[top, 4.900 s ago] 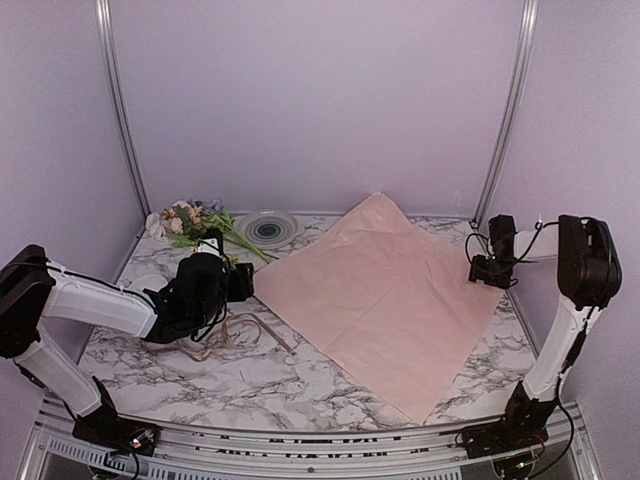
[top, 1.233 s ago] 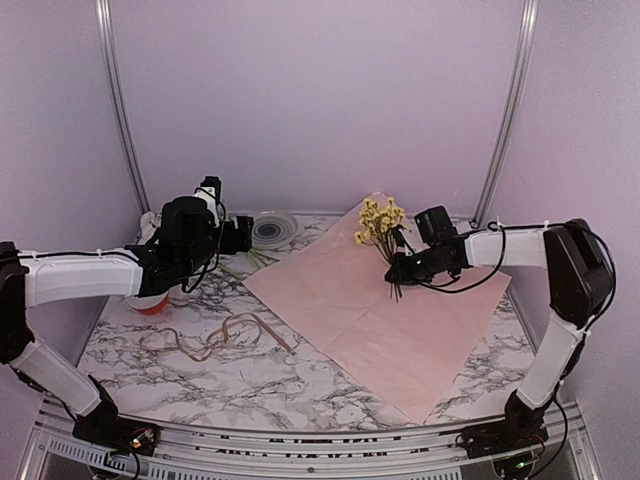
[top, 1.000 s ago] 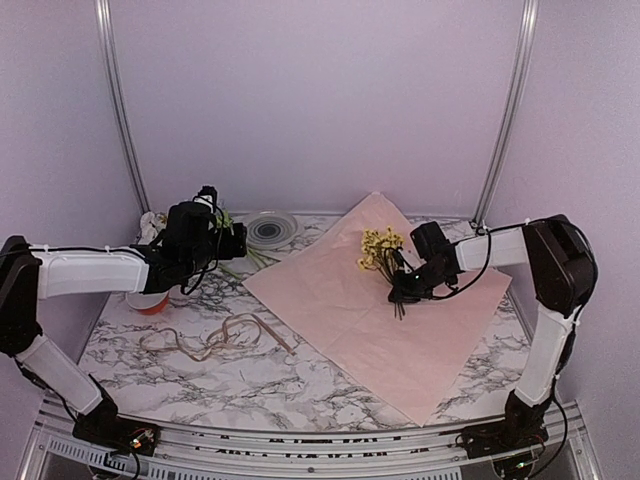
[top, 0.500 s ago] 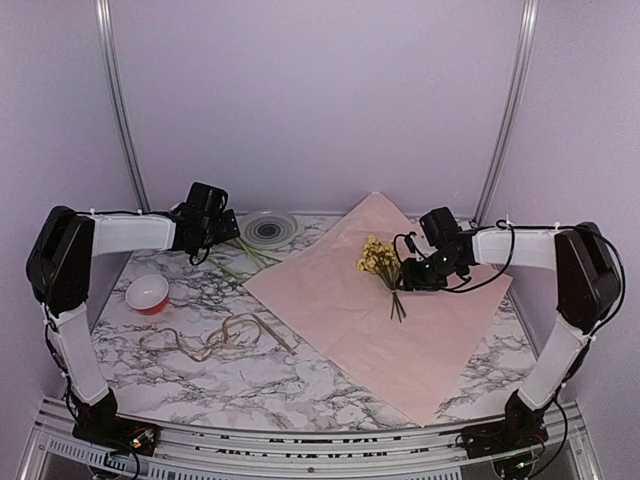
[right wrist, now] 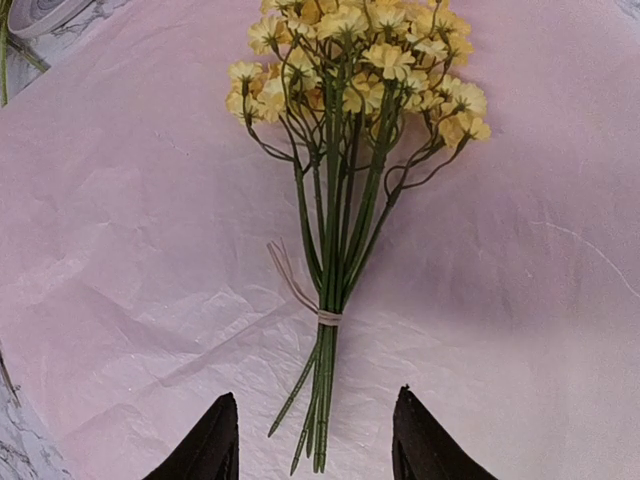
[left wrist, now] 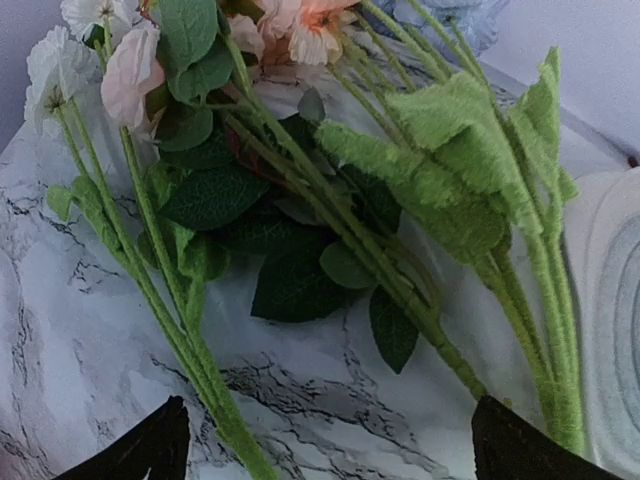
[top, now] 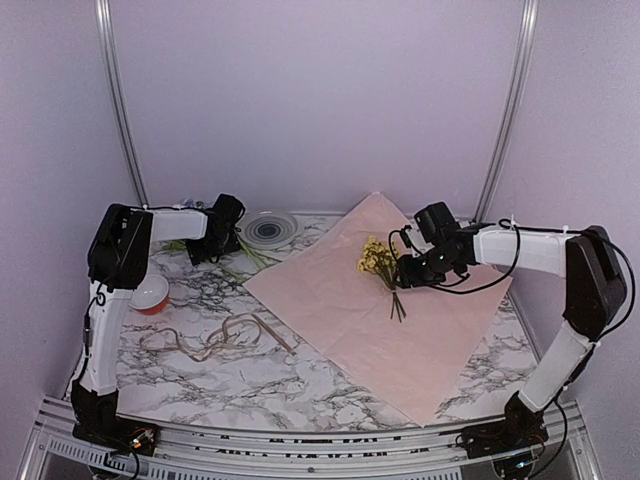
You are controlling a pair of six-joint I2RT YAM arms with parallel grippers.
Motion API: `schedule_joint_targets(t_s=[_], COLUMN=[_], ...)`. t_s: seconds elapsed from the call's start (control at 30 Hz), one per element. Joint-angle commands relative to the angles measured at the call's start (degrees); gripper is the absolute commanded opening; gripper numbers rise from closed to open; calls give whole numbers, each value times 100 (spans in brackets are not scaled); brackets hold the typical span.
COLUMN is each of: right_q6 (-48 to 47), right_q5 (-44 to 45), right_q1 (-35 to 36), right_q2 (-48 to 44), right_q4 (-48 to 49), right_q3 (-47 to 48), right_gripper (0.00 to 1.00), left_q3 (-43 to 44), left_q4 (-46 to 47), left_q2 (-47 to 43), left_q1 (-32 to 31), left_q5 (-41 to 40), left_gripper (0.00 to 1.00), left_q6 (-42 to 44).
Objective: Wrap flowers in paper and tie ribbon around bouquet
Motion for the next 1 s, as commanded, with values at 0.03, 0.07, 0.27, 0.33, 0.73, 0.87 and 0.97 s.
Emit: schedule_joint_targets(t_s=[0.03, 0.07, 0.27, 0.33, 0.73, 0.87, 0.97], right_q6=[-74, -65, -126, -135, -189, -173, -157], right_q5=[183, 180, 286, 339, 499, 466, 449], right_q1=[92, 107, 157, 171, 186, 194, 197], right_q2=[-20, -28, -69, -110, -543, -621, -681], right_q4=[-44, -31, -67, -83, -175, -158, -132], right_q3=[128, 122, 205, 201, 13, -1, -27], right_gripper=[50, 50, 50, 50, 51, 51, 50], left_q3=[-225, -323, -867, -1029, -2558, -2937, -3061], left_q4=[-1031, -1035, -923, -757, 118, 315, 384], left_q2=[59, 33, -201, -294, -1332, -1553, -1720], left_q1=[-27, -31, 82, 109, 383, 388, 390], left_q5=[-281, -312, 2, 165, 940, 990, 1016], left_gripper=[99, 98, 83, 76, 0, 0, 0], left_q6=[-366, -360, -229, -99, -412, -477, -502])
